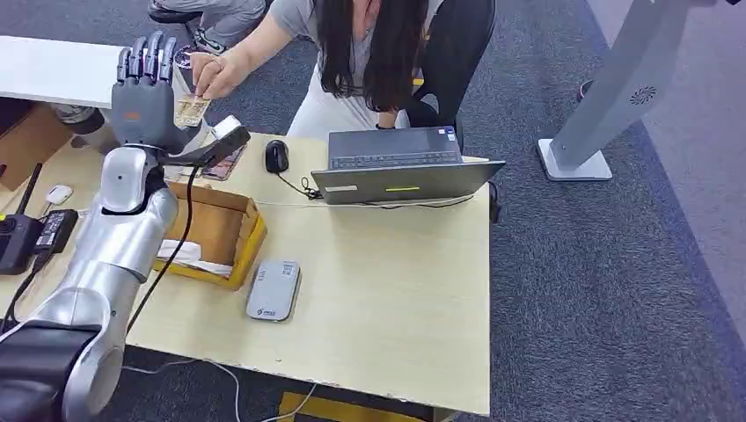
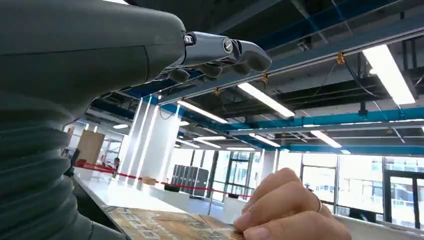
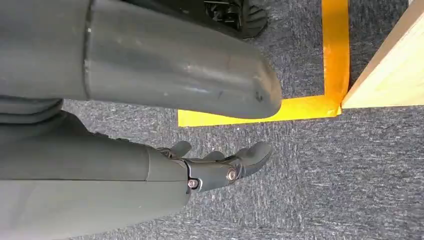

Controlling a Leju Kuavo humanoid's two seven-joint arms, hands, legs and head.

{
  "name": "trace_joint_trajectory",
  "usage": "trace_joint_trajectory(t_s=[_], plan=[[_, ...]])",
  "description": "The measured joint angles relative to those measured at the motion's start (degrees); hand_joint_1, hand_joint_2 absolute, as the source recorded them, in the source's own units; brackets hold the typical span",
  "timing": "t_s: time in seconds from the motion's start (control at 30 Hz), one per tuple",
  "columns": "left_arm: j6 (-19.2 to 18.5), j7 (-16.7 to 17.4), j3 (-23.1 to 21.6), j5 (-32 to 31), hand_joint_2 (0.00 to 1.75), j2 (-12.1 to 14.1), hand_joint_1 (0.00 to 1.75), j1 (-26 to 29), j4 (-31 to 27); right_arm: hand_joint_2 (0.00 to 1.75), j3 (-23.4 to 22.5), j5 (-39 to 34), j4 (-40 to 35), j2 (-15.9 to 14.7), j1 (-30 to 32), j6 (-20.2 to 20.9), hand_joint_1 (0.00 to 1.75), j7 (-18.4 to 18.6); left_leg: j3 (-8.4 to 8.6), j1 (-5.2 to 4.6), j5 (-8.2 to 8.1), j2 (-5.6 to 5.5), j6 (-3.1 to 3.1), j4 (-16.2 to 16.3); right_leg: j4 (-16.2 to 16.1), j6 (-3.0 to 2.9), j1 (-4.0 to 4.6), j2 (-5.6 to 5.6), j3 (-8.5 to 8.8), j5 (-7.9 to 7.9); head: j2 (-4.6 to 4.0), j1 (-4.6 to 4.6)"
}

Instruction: Pass the card to the sensor for recognition and then transmit it.

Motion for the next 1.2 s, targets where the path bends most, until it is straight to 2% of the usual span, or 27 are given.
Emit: trace_joint_trajectory(t_s=[0.23,0.27,1.2], plan=[[0.2,0.3,-0.7,-0.4,1.75,0.1,0.00,-0.6,1.2,0.00,0.0,0.2,0.0,0.1,-0.1,0.2,0.00,0.1,0.00,0.00,0.00,0.00,0.00,0.0,0.0,0.00,0.00,-0.01,0.00,0.00,0.00,0.00],[0.3,0.3,-0.7,-0.4,1.75,0.2,1.75,-0.6,1.4,0.00,0.0,0.3,0.0,0.1,-0.1,0.2,0.00,0.1,0.00,0.00,0.00,0.00,0.00,0.0,0.0,0.00,0.00,-0.01,0.00,0.00,0.00,0.02],[0.8,-2.1,-1.0,2.3,1.75,0.3,1.75,-0.8,3.7,0.00,0.0,0.9,0.1,0.2,-0.1,0.4,0.00,0.2,-0.01,0.00,0.00,0.00,0.00,0.0,0.0,0.00,0.00,0.00,-0.01,0.00,-0.02,0.00]])
